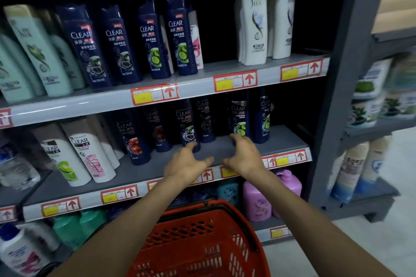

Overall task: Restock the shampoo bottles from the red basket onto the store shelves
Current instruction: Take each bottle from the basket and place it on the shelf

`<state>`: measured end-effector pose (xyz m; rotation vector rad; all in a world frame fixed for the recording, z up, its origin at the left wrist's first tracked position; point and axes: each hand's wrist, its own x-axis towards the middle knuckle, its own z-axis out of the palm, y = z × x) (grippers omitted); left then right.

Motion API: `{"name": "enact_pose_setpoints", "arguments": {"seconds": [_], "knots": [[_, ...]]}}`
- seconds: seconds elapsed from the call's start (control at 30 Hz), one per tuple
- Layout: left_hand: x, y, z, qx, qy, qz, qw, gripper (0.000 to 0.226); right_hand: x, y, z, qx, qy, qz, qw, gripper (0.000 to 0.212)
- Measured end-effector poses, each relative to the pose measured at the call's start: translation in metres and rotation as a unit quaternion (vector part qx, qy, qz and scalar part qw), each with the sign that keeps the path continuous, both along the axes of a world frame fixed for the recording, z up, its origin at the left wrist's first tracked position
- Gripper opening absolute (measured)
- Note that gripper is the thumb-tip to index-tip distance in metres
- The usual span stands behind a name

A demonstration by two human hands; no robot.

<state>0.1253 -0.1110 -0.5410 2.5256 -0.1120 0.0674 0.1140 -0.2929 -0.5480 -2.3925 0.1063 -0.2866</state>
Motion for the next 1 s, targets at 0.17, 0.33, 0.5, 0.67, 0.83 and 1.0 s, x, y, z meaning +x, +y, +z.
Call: {"name": "enact_pose_setpoints", "arguments": {"seconds": [0.17, 0.33, 0.5, 0.67, 0.83, 1.0], "knots": [[0.004, -0.037, 0.005, 0.006, -0.020, -0.018, 1.000, 0.087, -0.016, -0.031, -0.011, -0.027, -0.008, -0.018, 0.999, 0.080], [0.025, -0.084, -0.003, -0.043, -0.030, -0.022, 0.998, 0.086, -0.009, -0.054, -0.019, -0.033, -0.017, -0.037, 0.999, 0.072], [0.058, -0.124, -0.001, -0.100, -0.030, 0.014, 0.994, 0.100, 0.006, -0.065, -0.025, -0.018, -0.033, -0.032, 0.999, 0.063], [0.082, -0.152, -0.003, -0.129, -0.035, 0.049, 0.990, 0.087, 0.015, -0.070, -0.034, -0.043, -0.024, -0.035, 0.998, 0.049], [0.089, -0.159, -0.007, -0.160, 0.005, 0.103, 0.982, 0.069, 0.021, -0.068, -0.034, -0.062, -0.022, -0.084, 0.994, 0.033], [0.061, -0.142, -0.001, 0.006, -0.053, 0.137, 0.989, 0.044, 0.031, -0.051, -0.025, -0.028, -0.049, -0.083, 0.995, 0.025]]}}
